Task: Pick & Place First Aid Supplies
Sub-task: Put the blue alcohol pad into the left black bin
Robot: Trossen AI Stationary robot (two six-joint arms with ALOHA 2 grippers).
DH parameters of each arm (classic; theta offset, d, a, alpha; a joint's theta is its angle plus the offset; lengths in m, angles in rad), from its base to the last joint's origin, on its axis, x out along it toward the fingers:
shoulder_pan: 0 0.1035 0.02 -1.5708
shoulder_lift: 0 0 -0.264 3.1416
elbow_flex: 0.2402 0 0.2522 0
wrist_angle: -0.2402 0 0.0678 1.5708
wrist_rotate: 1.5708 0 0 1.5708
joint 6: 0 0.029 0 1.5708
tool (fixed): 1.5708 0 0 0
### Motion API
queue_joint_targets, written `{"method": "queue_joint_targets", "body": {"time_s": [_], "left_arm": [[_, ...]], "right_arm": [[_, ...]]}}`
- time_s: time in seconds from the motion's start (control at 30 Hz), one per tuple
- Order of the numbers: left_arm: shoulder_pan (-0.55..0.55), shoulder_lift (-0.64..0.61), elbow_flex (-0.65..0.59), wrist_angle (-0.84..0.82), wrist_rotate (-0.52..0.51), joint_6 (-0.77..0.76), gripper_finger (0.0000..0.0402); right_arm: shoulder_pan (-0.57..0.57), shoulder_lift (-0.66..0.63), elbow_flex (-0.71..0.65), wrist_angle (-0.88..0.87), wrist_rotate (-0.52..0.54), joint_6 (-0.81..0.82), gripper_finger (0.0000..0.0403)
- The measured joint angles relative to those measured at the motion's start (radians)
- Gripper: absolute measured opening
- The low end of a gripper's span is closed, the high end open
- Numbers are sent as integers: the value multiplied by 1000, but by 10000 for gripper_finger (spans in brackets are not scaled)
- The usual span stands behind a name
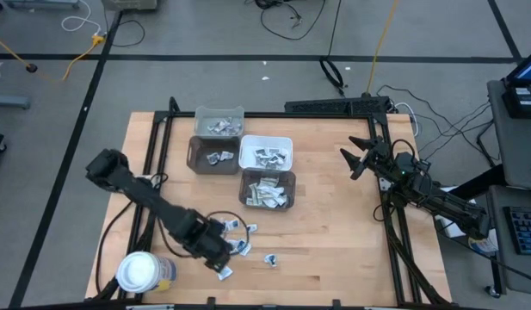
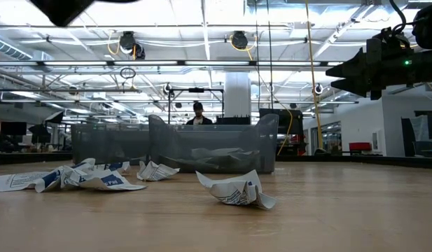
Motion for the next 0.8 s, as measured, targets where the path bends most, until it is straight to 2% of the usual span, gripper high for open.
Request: {"method": "queue_joint_targets", "body": {"time_s": [0.2,0.37,0.63,0.73,0.8], "left_arm": [[-34,115,0,102,1,-83,253],[-50,229,15,201,7,-90,253],[-53,341,33,226,8,-74,252],[-52,350,35,210,5,-69,235],[-52,353,36,208,-11,-69,208]], "right_arm": [[0,0,0,0,0,0,297],[0,0,0,0,0,0,297],[0,0,0,0,0,0,297],[0,0,0,0,0,0,297],[0,0,0,0,0,0,297]]}}
